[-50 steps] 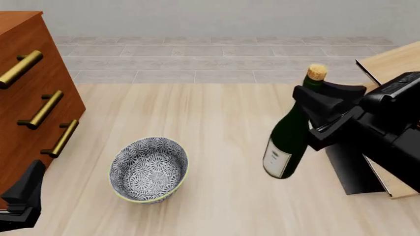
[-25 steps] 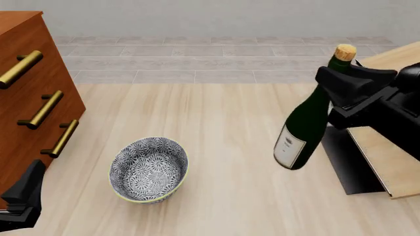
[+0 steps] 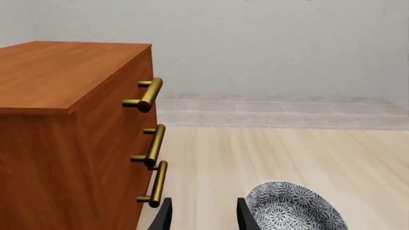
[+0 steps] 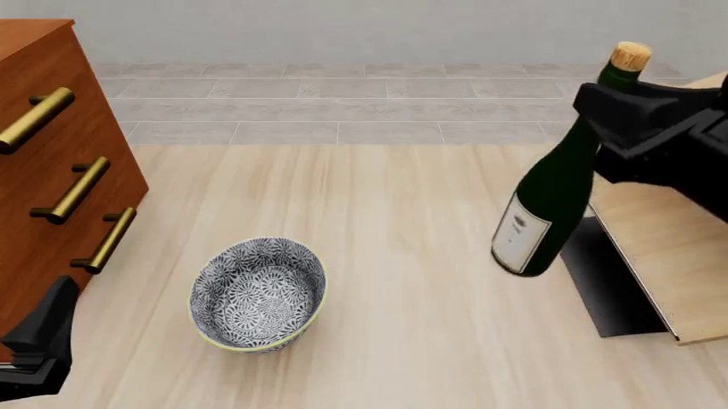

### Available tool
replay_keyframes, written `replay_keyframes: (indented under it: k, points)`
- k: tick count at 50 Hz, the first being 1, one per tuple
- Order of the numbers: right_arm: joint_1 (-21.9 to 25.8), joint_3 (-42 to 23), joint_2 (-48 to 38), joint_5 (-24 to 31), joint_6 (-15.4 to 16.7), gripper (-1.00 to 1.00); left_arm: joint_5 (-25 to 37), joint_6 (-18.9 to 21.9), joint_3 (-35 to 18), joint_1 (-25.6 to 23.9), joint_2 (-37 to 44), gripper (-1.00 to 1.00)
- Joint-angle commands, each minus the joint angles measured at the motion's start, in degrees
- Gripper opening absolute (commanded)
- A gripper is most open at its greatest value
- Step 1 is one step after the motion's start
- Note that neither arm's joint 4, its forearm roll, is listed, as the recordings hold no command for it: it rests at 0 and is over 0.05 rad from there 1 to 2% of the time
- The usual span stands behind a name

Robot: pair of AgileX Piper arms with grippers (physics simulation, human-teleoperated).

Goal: Put the wine bottle on the wine rack.

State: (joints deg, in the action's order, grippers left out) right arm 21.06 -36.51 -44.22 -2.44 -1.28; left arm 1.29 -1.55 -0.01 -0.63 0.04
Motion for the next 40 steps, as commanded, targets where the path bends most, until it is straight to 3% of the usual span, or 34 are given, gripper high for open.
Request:
replay_keyframes:
  k: [1,11,20,40]
  points:
    - [-2.5,-3.0,-0.9,2.2,-1.0,-1.0,-0.1,-0.2,0.0,-0.4,0.0,1.0]
    - [-4.8,-5.9,-0.7,4.7,0.2,-1.0,-0.3,-0.1,0.0,-0.3,0.0,1.0]
    - [-6.8,-7.8,-3.4,7.2,-2.8,-1.0,-0.3,0.0,0.0,-0.3,0.0,1.0]
    - [-10.0,-13.4,-3.3,11.3,-2.3,-1.0,-0.2,0.1,0.0,-0.4,0.0,1.0]
